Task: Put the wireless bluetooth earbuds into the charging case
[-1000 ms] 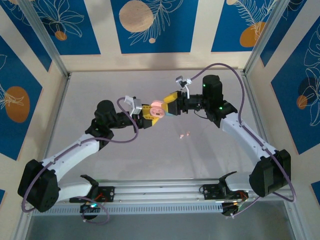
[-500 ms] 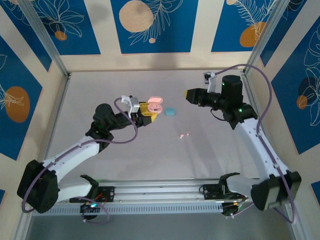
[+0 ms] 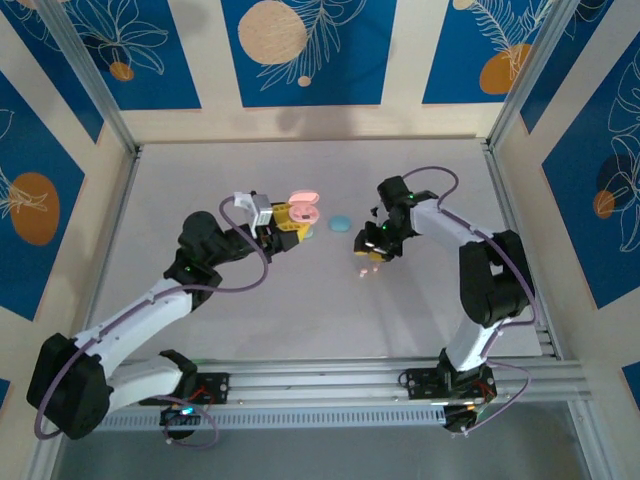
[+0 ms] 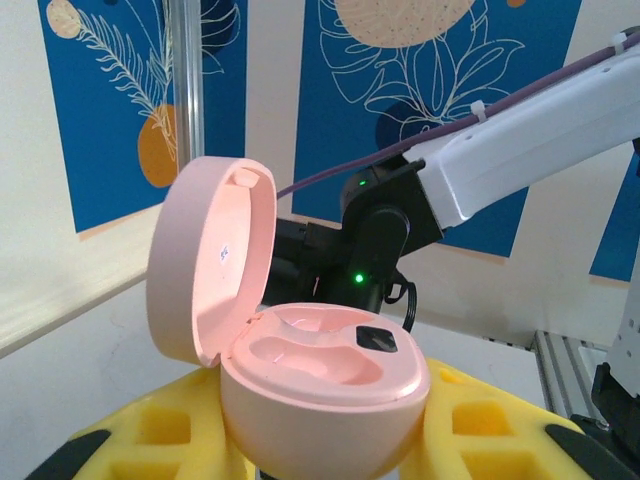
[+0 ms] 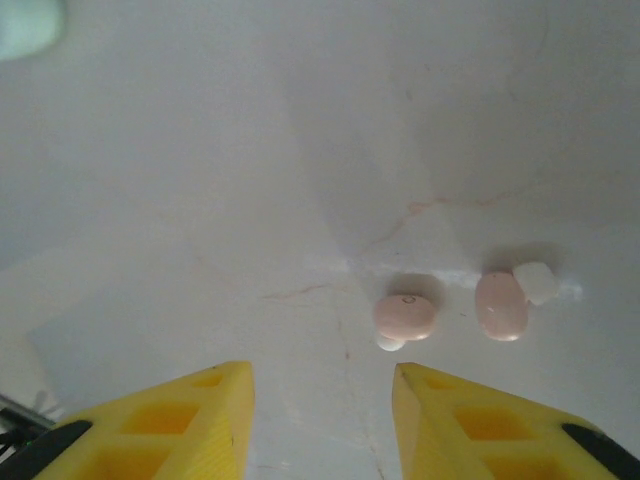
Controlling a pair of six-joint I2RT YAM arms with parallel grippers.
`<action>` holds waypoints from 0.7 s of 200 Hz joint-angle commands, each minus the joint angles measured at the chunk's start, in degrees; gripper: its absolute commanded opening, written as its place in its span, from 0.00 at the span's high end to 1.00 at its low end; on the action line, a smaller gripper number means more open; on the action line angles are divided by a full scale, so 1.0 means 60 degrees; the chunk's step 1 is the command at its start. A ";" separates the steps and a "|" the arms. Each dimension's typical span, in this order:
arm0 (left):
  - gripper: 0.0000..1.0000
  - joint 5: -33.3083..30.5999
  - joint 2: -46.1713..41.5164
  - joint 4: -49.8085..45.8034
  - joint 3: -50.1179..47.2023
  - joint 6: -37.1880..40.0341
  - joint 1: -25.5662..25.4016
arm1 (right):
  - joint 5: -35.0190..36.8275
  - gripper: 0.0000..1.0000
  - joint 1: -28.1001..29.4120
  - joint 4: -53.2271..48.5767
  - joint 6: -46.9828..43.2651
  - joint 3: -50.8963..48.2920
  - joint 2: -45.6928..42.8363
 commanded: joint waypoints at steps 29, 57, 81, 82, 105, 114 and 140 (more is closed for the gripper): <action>0.81 -0.0300 -0.0320 -0.0301 -0.0169 0.0403 -0.0138 | 0.0940 0.54 0.0467 -0.0297 0.1358 -0.0227 -0.0040; 0.81 -0.0262 -0.0220 -0.0212 -0.0170 0.0383 -0.0133 | 0.0873 0.52 0.0703 -0.0018 0.1676 -0.0493 0.0052; 0.81 -0.0198 -0.0138 -0.0205 -0.0085 0.0392 -0.0140 | 0.1070 0.52 0.0816 0.0122 0.1847 -0.0524 0.0223; 0.80 -0.0198 -0.0138 -0.0203 -0.0083 0.0390 -0.0142 | 0.1084 0.52 0.0817 0.0123 0.1856 -0.0524 0.0230; 0.80 -0.0178 -0.0131 -0.0229 -0.0077 0.0397 -0.0138 | 0.1161 0.51 0.0898 0.0154 0.1919 -0.0495 0.0373; 0.81 -0.0211 -0.0133 -0.0209 -0.0080 0.0395 -0.0140 | 0.1227 0.51 0.0907 0.0154 0.1950 -0.0480 0.0411; 0.81 -0.0198 -0.0097 -0.0252 -0.0037 0.0403 -0.0143 | 0.1330 0.50 0.0947 0.0196 0.1981 -0.0465 0.0507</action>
